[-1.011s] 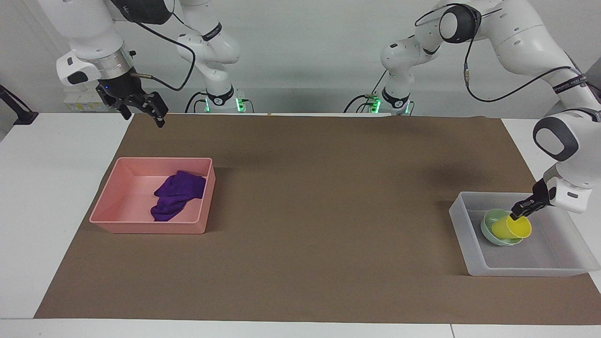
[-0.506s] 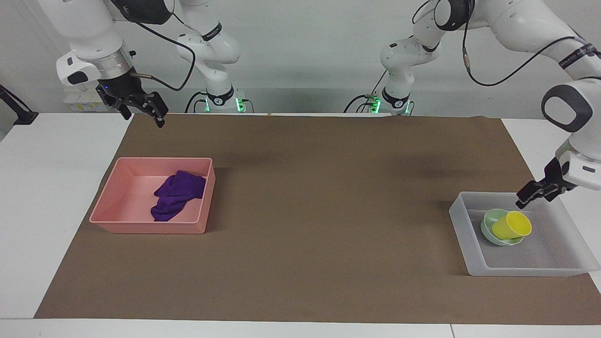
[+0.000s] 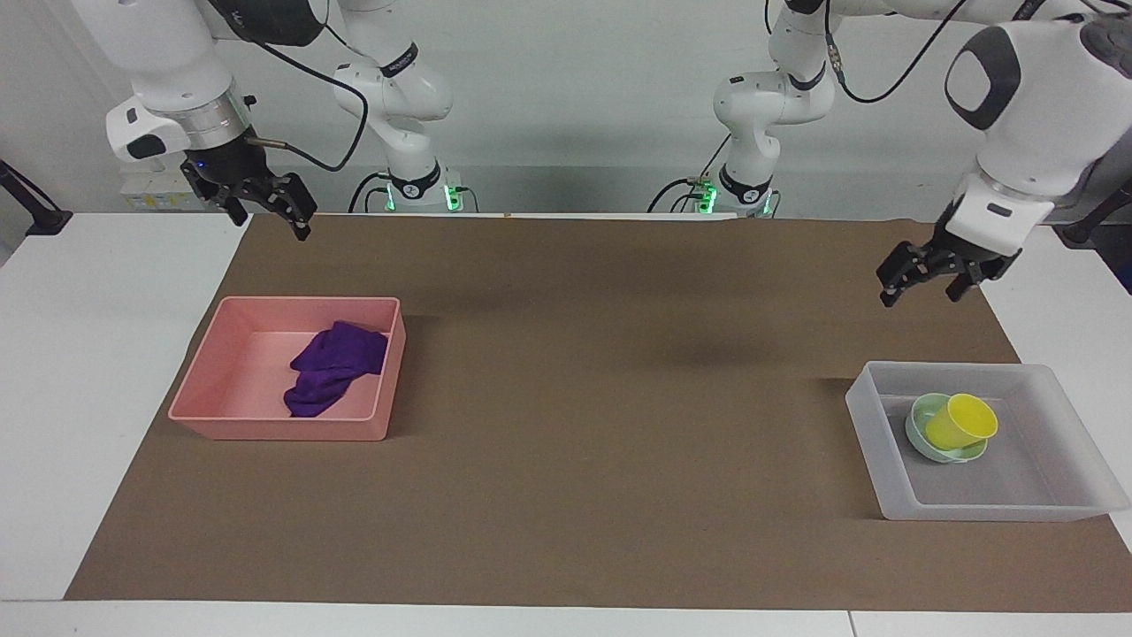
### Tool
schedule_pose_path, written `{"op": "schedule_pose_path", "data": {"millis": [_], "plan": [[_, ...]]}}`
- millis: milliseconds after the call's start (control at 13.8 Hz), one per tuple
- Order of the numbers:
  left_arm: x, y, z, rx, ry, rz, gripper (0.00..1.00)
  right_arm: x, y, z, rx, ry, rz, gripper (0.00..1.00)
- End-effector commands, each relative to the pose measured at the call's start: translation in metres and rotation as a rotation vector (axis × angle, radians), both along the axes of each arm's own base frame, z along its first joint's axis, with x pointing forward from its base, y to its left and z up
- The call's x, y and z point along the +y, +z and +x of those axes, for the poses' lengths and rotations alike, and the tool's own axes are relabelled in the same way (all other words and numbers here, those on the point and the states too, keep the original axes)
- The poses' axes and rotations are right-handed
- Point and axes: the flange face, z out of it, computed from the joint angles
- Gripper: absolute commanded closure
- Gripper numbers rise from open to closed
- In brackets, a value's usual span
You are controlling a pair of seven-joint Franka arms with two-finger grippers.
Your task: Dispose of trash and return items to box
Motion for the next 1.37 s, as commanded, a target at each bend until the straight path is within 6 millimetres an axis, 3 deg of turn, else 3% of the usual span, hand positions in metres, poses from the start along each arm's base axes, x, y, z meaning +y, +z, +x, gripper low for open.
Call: {"op": "schedule_pose_path", "data": {"millis": [0,144,361,578,795,1300], "plan": [[-0.019,0.004,-0.039,0.005,-0.008,0.034,0.0,-0.001,-0.001,-0.003,0.017,0.022,0.016,0.0],[-0.018,-0.001,-0.061,-0.036,-0.018,0.04,0.0,-0.001,0.0,-0.003,0.015,0.021,0.015,0.0],[-0.008,-0.004,-0.061,-0.001,-0.012,0.051,0.0,-0.001,0.0,-0.003,0.015,0.021,0.015,0.0],[-0.004,0.005,-0.056,0.055,0.003,0.041,0.0,-0.002,-0.001,-0.003,0.017,0.021,0.016,0.0],[-0.025,0.004,-0.052,0.14,-0.032,0.053,0.0,-0.001,-0.001,-0.003,0.017,0.022,0.016,0.0],[-0.008,0.01,-0.052,0.129,0.005,-0.023,0.0,-0.001,0.0,-0.003,0.015,0.022,0.015,0.0]]}}
